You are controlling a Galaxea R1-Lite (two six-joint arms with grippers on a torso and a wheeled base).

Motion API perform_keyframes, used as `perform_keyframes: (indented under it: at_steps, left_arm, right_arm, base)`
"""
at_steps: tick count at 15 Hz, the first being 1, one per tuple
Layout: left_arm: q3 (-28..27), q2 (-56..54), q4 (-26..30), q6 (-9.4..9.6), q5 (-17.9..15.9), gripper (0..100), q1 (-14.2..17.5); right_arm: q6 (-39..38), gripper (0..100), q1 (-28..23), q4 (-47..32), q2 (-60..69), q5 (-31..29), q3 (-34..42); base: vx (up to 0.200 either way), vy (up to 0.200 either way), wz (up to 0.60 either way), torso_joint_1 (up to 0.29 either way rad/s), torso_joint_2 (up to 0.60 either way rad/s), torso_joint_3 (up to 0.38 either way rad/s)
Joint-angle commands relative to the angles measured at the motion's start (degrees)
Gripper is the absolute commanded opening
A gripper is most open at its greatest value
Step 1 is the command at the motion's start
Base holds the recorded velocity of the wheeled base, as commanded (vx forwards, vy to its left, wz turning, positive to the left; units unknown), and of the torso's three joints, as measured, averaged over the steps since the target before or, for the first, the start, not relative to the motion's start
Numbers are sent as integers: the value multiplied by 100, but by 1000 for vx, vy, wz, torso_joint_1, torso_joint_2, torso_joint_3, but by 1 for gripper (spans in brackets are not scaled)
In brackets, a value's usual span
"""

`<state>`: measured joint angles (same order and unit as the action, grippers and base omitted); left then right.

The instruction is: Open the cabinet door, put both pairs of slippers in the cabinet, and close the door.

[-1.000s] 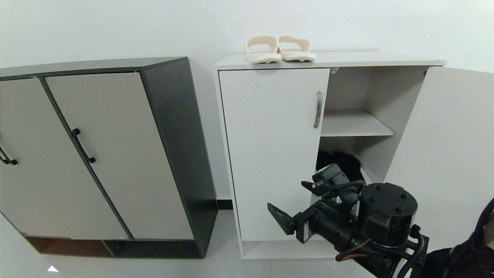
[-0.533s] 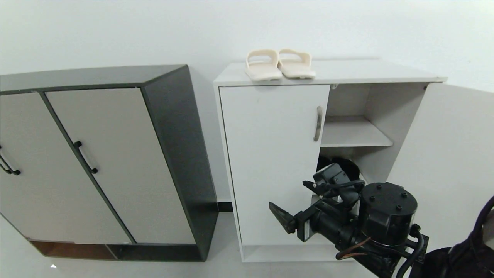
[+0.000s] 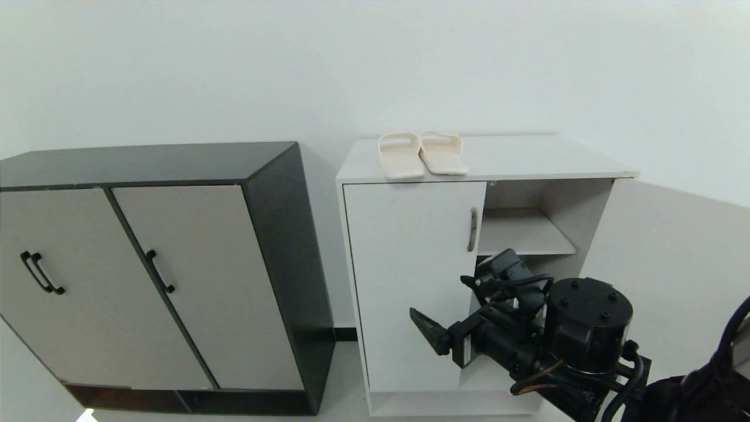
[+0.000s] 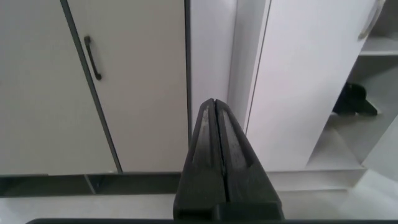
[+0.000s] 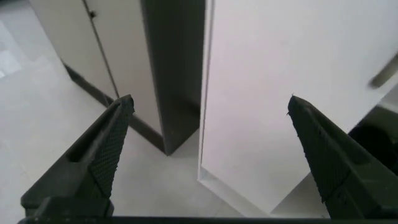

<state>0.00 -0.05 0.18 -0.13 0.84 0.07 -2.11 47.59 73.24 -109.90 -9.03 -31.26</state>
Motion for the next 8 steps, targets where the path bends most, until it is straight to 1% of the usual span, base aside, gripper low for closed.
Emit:
perform_keyframes:
  at_steps: [1, 3, 8]
  left_arm:
    - [0, 5, -1, -4, 4, 0, 1]
    - [0, 5, -1, -4, 4, 0, 1]
    - [0, 5, -1, -4, 4, 0, 1]
  right_arm:
    - [0, 100, 4, 6, -14, -2, 6]
    - [0, 100, 4, 6, -14, -2, 6]
    - [0, 100, 4, 6, -14, 7, 14]
  base:
    - [0, 0, 0, 369, -461, -251]
    - [0, 0, 0, 303, -498, -246]
    - [0, 0, 0, 269, -510, -259]
